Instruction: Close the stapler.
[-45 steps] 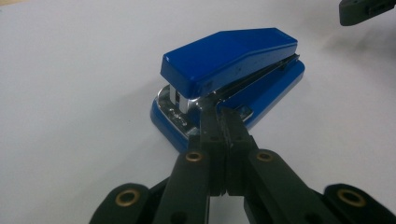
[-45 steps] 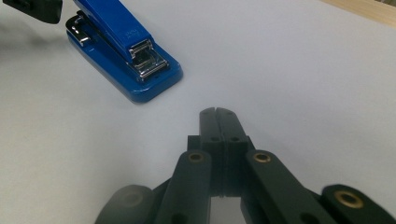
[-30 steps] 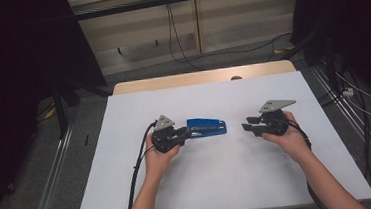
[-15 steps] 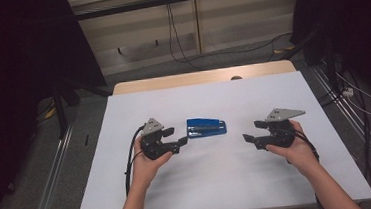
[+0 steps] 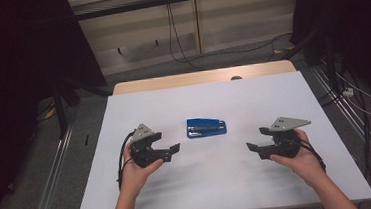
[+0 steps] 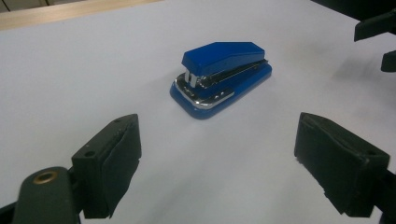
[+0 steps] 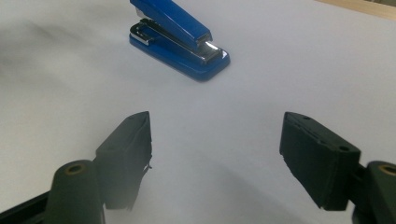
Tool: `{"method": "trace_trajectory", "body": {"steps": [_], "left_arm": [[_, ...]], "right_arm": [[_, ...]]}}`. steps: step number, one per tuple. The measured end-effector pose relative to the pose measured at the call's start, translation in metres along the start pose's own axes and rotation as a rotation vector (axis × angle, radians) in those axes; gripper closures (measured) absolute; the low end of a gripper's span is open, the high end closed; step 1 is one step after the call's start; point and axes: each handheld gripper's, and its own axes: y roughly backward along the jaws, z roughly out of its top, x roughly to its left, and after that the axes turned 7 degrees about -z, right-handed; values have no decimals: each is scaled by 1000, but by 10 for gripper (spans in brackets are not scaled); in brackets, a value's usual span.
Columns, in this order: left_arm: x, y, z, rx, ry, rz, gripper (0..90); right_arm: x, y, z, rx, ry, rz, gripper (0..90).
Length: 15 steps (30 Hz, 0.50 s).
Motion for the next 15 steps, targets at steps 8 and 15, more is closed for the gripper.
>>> {"method": "trace_trajectory", "body": {"steps": [8, 15], "left_arm": [[1, 15, -12, 0, -11, 38, 108], [1, 25, -19, -9, 1, 50, 86]], "right_arm": [[0, 8, -7, -6, 0, 0, 219], [-2, 16, -16, 2, -13, 0, 190]]}}
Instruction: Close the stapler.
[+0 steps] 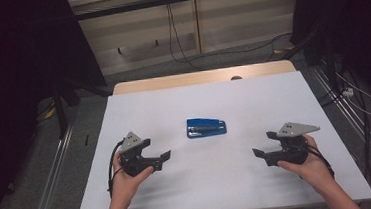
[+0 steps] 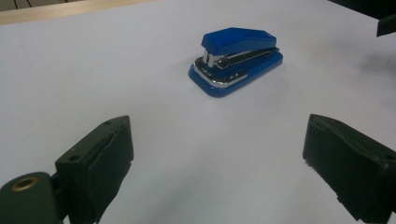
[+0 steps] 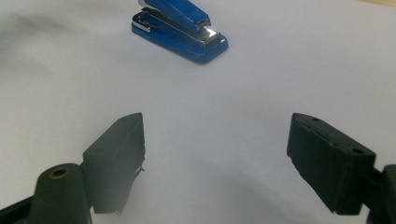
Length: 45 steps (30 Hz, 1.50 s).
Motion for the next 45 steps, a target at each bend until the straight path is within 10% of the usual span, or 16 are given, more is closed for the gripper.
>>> {"method": "trace_trajectory", "body": {"steps": [45], "left_arm": [[16, 44, -33, -20, 22, 18, 76]], "right_arm": [[-4, 27, -23, -23, -9, -28, 153]]}}
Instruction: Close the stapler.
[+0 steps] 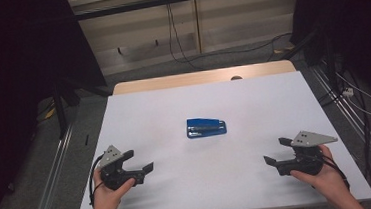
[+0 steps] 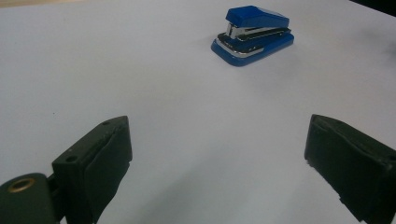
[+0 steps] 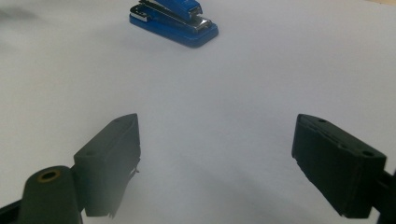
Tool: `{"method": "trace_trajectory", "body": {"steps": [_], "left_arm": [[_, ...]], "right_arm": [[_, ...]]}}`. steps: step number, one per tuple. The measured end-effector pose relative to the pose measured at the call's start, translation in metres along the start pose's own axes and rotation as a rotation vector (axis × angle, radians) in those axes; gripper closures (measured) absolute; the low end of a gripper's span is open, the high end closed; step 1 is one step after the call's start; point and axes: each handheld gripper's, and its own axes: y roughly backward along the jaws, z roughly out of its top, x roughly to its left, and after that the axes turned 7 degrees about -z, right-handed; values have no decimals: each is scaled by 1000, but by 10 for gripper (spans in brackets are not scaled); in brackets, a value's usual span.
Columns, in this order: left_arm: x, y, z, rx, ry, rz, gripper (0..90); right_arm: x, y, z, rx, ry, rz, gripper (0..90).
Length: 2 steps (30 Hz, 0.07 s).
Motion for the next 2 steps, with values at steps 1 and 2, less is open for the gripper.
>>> {"method": "trace_trajectory", "body": {"steps": [1, 2], "left_arm": [[0, 0, 0, 2, 1, 2, 76], [0, -1, 0, 0, 8, 2, 76]], "right_arm": [[0, 0, 0, 2, 0, -1, 153], [-1, 0, 0, 3, -2, 1, 152]]}}
